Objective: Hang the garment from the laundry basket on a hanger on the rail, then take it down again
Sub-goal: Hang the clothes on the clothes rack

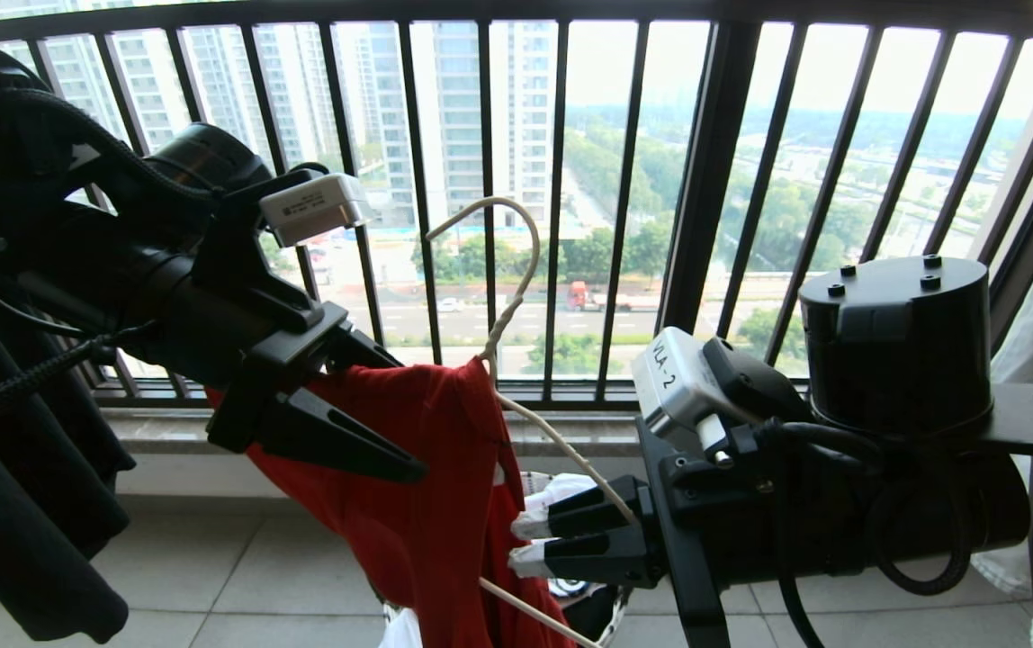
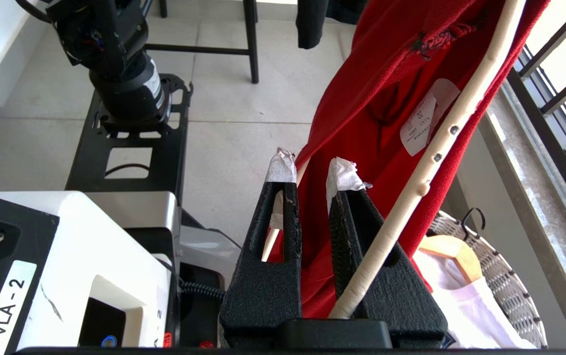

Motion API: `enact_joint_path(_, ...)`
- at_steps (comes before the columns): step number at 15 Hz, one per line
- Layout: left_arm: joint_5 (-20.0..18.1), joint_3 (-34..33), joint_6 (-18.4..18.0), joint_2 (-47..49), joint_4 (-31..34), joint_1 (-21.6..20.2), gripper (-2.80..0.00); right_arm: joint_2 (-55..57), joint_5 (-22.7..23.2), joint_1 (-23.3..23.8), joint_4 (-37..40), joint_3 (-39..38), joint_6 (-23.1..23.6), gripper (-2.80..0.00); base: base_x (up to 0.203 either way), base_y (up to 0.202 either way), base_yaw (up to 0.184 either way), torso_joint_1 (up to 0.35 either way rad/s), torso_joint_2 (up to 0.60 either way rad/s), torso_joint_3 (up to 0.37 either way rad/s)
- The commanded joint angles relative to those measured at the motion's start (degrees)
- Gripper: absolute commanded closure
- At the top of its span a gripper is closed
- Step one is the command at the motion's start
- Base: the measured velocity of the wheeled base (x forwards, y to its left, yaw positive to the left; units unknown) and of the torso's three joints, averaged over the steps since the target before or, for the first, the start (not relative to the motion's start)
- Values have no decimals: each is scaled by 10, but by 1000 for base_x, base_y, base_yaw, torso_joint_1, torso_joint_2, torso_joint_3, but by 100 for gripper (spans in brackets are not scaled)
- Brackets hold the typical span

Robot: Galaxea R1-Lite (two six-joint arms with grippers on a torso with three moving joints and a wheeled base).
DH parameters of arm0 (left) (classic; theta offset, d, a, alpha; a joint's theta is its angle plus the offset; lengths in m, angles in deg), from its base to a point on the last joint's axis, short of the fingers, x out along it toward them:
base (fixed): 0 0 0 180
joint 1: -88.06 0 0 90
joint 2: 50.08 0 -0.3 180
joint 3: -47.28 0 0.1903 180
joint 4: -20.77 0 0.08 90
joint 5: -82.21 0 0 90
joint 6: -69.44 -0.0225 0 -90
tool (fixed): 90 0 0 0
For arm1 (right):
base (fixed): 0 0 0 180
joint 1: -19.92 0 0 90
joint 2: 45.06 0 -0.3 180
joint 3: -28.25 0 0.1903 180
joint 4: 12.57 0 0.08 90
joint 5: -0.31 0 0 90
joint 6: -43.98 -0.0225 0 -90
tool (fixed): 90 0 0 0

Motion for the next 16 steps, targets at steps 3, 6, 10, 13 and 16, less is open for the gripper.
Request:
enact_joint_path(3, -2, 0, -2, -1, 3, 0, 0, -3, 3, 4, -2, 3, 0, 0, 0, 0, 0, 0, 0, 0)
enact_joint_path(6, -2, 1, -2, -2, 2, 0, 0, -2, 3, 6, -2, 4, 0, 0, 0, 0, 0, 0, 0, 0)
enact_joint_path(10, -2, 1, -2, -4, 0, 0, 0, -2, 2, 8, -2, 6, 0, 0, 0, 0, 0, 0, 0, 0)
enact_joint_path(13, -2, 0, -1, -4, -2, 0, 0, 0, 2, 13, -25, 4, -1, 0, 0, 0, 0, 0, 0, 0)
enact_joint_path(16, -2, 2, -1, -5, -3, 0, 0, 4, 2, 17, -37, 4, -2, -280, 0, 0, 0, 0, 0, 0)
